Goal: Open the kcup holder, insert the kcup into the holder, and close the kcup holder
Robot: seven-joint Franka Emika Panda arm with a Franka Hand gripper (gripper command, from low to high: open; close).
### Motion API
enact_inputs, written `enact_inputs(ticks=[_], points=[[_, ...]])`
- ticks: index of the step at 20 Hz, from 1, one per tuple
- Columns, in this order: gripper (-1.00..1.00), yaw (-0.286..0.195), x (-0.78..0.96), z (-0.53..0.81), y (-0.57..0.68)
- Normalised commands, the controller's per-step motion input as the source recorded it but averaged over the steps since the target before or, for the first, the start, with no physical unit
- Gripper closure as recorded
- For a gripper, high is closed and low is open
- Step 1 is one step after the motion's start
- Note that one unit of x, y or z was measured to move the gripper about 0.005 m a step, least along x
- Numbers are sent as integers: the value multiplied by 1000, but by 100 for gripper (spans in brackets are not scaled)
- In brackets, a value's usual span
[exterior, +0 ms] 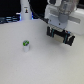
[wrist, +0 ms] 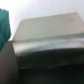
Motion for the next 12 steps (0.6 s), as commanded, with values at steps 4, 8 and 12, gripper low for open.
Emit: enact_inputs(ticks=[4,8,12], points=[[-100,-247,-114,276,-451],[-100,-252,-229,214,-411],[-100,-247,-264,160,-411]])
